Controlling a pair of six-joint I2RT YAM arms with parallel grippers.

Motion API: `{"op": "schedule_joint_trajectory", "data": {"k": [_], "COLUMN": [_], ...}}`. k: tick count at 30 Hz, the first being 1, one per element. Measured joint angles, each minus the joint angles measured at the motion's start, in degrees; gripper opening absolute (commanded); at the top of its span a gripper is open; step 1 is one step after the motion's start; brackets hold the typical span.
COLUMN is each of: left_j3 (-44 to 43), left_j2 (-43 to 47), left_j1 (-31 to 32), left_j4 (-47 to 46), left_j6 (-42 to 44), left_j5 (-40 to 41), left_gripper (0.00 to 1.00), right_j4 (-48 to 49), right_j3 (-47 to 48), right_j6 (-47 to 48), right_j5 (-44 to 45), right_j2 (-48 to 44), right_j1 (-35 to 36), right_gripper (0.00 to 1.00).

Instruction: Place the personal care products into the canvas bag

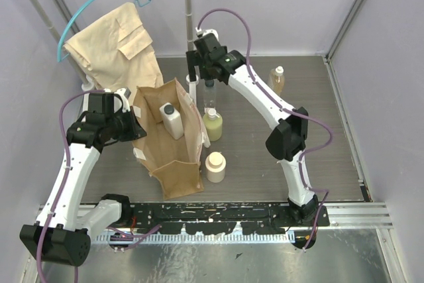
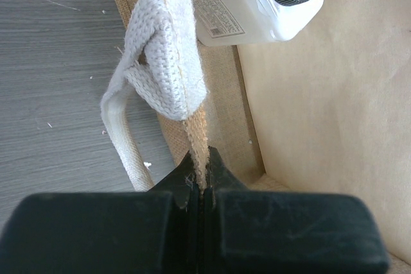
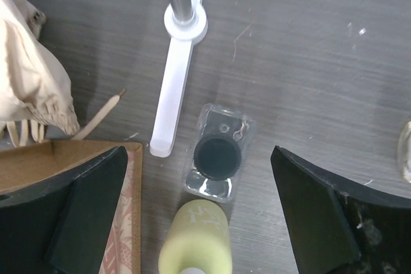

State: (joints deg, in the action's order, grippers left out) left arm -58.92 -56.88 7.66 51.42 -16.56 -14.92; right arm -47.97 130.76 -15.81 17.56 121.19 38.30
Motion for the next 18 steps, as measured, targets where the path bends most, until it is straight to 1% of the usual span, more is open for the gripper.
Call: {"op": "schedule_joint_trajectory", "data": {"k": [4,10,15,18], "left_j3": [0.0,0.0,0.0,0.0], "left_j2": [0.0,-0.3,-0.6,-0.8], "left_j1": [0.0,0.0,0.0,0.0], "left_j4": [0.0,0.0,-0.2,-0.3], "left_j6": [0.0,0.0,0.1,0.1], "left_j5": [0.0,0.0,-0.2,-0.3], "left_gripper": [0.0,0.0,0.0,0.0], "right_j4": [-1.4,-2.6,-2.6,-2.5], "right_j3": [0.0,0.0,-0.2,-0.3], "right_j6": [-1.3,-2.2,-2.4,-2.4], "right_j5": [-0.8,-0.2,0.3,0.3], "right_j2": [3.7,4.6,5.6,6.8], "right_j1": [0.2,0.1,-0.5,-0.9], "right_gripper": [1.0,0.97,0.9,0.84]}}
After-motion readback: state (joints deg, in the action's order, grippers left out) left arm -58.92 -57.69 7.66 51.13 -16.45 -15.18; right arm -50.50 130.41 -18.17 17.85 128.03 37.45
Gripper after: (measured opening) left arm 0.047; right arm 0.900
